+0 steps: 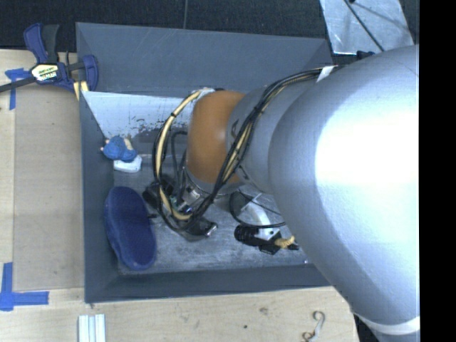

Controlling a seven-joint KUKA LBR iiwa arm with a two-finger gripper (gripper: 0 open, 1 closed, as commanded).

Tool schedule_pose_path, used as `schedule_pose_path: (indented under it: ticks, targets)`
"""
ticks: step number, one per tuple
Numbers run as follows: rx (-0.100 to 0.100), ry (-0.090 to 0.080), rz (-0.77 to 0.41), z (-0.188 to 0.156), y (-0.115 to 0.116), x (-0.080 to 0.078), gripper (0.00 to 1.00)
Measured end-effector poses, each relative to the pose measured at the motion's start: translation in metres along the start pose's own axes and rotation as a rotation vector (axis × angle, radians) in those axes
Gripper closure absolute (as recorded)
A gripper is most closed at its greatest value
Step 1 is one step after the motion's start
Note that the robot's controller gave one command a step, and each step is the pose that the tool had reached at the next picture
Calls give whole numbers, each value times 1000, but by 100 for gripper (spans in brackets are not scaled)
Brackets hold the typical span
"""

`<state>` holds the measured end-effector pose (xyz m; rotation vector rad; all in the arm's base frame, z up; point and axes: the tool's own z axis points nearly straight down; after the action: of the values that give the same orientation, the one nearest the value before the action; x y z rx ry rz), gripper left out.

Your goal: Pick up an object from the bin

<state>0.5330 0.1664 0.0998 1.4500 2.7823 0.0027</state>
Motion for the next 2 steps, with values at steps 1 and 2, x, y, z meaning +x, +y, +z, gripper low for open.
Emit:
schedule_pose_path:
  ticks: [1, 2]
  targets:
    - [9, 7, 293, 31, -13, -4, 0]
    - [27, 14, 837, 31, -1, 12, 0]
